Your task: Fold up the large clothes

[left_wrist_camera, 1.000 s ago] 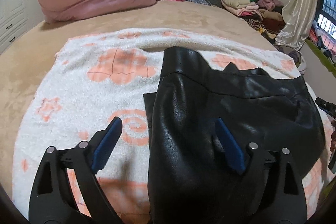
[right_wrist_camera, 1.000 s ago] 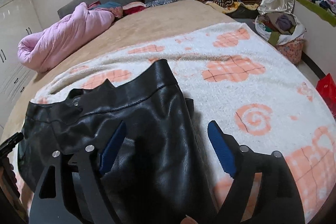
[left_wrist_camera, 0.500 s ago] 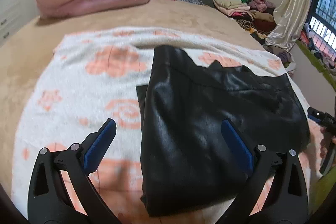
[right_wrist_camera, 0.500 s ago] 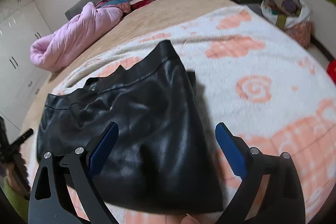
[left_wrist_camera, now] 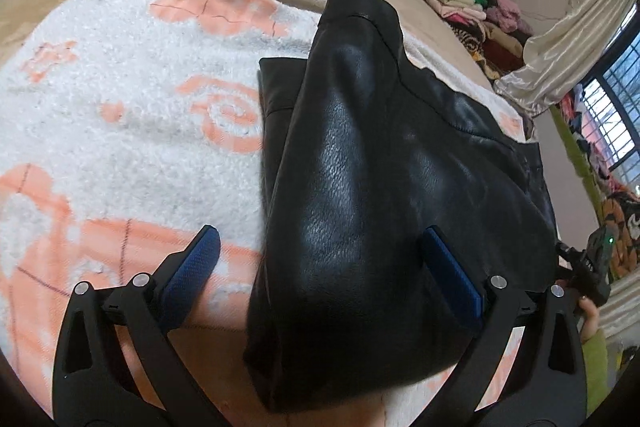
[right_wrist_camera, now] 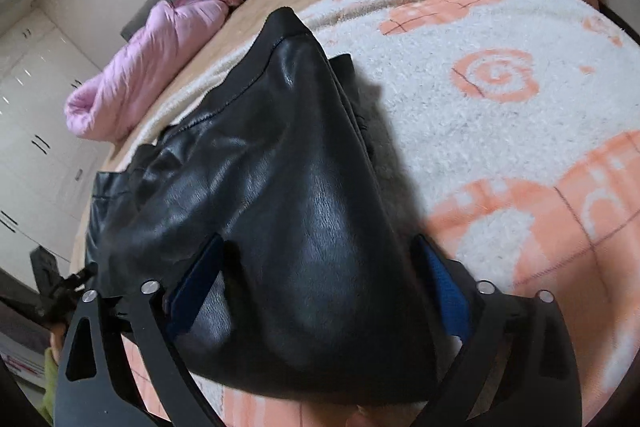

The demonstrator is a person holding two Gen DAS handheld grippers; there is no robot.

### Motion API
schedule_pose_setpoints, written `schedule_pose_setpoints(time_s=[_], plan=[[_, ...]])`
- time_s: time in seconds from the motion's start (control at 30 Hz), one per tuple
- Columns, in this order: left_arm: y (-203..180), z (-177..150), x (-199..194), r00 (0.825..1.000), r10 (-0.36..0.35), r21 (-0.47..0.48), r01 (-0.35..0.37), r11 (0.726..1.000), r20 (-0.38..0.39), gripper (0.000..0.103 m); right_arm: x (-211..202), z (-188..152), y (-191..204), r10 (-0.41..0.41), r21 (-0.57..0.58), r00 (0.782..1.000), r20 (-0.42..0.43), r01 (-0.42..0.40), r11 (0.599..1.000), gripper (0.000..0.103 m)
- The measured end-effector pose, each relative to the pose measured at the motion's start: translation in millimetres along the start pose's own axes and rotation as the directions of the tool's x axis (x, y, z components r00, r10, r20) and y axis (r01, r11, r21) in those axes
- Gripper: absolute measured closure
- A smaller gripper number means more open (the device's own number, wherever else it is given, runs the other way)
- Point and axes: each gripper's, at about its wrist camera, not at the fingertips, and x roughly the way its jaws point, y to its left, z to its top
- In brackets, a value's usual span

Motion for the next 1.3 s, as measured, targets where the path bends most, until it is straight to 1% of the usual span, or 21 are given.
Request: schedule_pose_setpoints(time_s=[0.03,0.07,0.1,0.13,0.2,0.27,0.3,0.47,0.57,0.63,0.67,0.7,0.73,0.77,0.8,0.87,0.93,1.0,1.07,1.2,1.3], plan=[[0,0,1,1.000,-0.006,-0.008,0.007,1.000,0.008,0.020,1,0,1,0.026,0.000,1.000,-0.001,-0.026,1.000,0.038],[-1,-1,1,1.000,-0.024,-0.010,0.025,1.000,0.013,0.035,2,-1,3,0.040,0.003,0.999,0.001,-0.040,0.999,0.040],[-5,-3,1,0.998,-0.065,-0.009,0.065,0.998,0.001,0.052,0,-2,6,0.036,-0.006,0.999,0.004,-0.036,0.999,0.050],[-9,-4,-1,0.999,-0.044,0.009,0.044,0.999,0.003,0.058,-3,-2,7,0.035,-0.010,0.999,0.008,-0.035,0.999,0.065],[-24,-6,-9,1.000,-0.004,0.079,0.004,0.997,0.003,0.068,-15,-1,3,0.060,0.018,0.998,0.024,-0.061,0.998,0.079],[-30,-8,-19,1.000,-0.002,0.088,0.002,0.996,0.002,0.072,-28,-5,1,0.080,0.042,0.997,0.025,-0.081,0.996,0.081],[-30,-11,-25,1.000,-0.016,0.081,0.016,0.997,-0.003,0.073,-32,-8,2,0.064,0.046,0.998,0.013,-0.064,0.997,0.082],[-33,-46,-51,0.997,-0.035,0.078,0.040,0.996,-0.067,0.073,-71,-35,10,0.007,0.021,1.000,-0.012,-0.007,1.000,0.081],[-32,-60,-58,0.996,-0.032,0.085,0.039,0.996,-0.081,0.069,-78,-53,8,-0.025,-0.008,1.000,-0.017,0.025,1.000,0.074],[-29,-59,-58,0.996,-0.036,0.072,0.042,0.997,-0.078,0.065,-72,-55,2,-0.048,0.015,0.998,-0.035,0.049,0.999,0.055],[-28,-57,-57,0.996,-0.037,0.066,0.042,0.997,-0.079,0.062,-71,-55,-2,-0.058,0.038,0.997,-0.042,0.059,0.998,0.053],[-28,-55,-58,0.996,-0.035,0.062,0.040,0.997,-0.077,0.060,-73,-54,-1,-0.066,0.050,0.997,-0.039,0.068,0.996,0.045],[-28,-53,-60,0.997,-0.031,0.061,0.035,0.998,-0.071,0.060,-77,-53,0,-0.092,0.049,0.995,-0.031,0.094,0.994,0.033],[-28,-52,-63,0.998,-0.023,0.065,0.027,0.997,-0.062,0.060,-87,-50,5,-0.169,0.024,0.986,-0.006,0.169,0.985,0.029],[-28,-50,-69,0.999,-0.015,0.069,0.018,0.997,-0.048,0.060,-97,-48,10,-0.206,0.006,0.978,0.034,0.206,0.978,0.028],[-28,-46,-79,1.000,-0.009,0.074,0.010,0.997,-0.013,0.058,-115,-42,23,-0.237,-0.027,0.965,0.116,0.241,0.970,0.028],[-35,-38,-95,0.996,0.044,0.119,-0.052,0.992,0.073,0.057,-124,-35,46,-0.225,-0.087,0.959,0.171,0.243,0.966,0.028],[-47,-31,-109,0.989,0.056,0.151,-0.076,0.986,0.137,0.057,-119,-30,80,-0.182,-0.202,0.966,0.186,0.219,0.955,0.028],[-61,-24,-115,0.984,0.040,0.180,-0.072,0.981,0.174,0.057,-98,-24,118,-0.128,-0.323,0.980,0.154,0.172,0.931,0.029],[-95,-21,-91,0.990,-0.030,0.247,-0.005,0.969,0.140,0.057,-39,-4,167,-0.149,-0.427,0.984,0.093,0.175,0.887,0.030],[-93,-33,-57,0.997,0.012,0.265,-0.031,0.964,0.073,0.057,3,11,178,-0.184,-0.399,0.983,0.013,0.173,0.900,0.029]])
